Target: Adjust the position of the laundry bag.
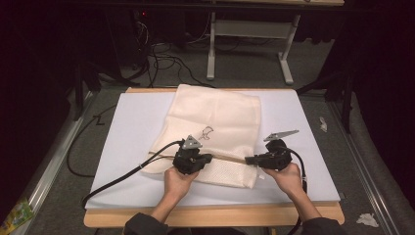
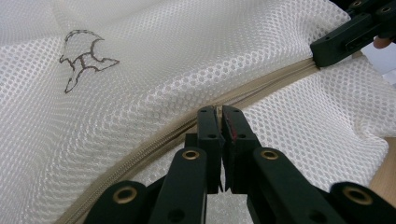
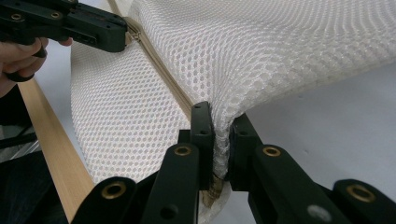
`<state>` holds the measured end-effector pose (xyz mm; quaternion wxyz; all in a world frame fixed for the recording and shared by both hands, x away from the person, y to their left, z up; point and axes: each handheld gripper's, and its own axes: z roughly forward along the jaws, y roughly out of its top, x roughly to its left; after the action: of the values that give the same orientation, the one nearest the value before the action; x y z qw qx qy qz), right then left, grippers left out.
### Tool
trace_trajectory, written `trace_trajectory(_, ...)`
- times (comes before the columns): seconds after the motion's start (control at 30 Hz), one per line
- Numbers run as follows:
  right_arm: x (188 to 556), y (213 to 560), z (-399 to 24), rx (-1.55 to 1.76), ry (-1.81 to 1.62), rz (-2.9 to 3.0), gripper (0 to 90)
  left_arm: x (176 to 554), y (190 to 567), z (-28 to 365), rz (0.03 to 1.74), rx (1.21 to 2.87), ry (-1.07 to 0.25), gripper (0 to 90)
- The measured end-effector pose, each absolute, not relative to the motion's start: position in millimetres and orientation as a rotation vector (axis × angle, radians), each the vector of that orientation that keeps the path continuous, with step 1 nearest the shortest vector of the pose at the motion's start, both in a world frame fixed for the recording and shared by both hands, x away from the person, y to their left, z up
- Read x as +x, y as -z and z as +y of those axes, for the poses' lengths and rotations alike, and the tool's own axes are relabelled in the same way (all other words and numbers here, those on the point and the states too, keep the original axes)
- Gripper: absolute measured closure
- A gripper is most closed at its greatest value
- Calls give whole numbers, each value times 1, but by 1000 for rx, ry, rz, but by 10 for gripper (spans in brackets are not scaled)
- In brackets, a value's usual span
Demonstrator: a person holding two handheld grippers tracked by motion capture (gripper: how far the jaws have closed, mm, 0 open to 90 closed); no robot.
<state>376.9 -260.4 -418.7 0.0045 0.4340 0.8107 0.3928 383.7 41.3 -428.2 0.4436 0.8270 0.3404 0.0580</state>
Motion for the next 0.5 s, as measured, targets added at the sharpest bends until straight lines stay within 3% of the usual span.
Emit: trace_trajectory(0.5, 377, 419, -262, 1366, -1236, 2532, 850, 386, 425, 56, 872, 2025, -157, 872)
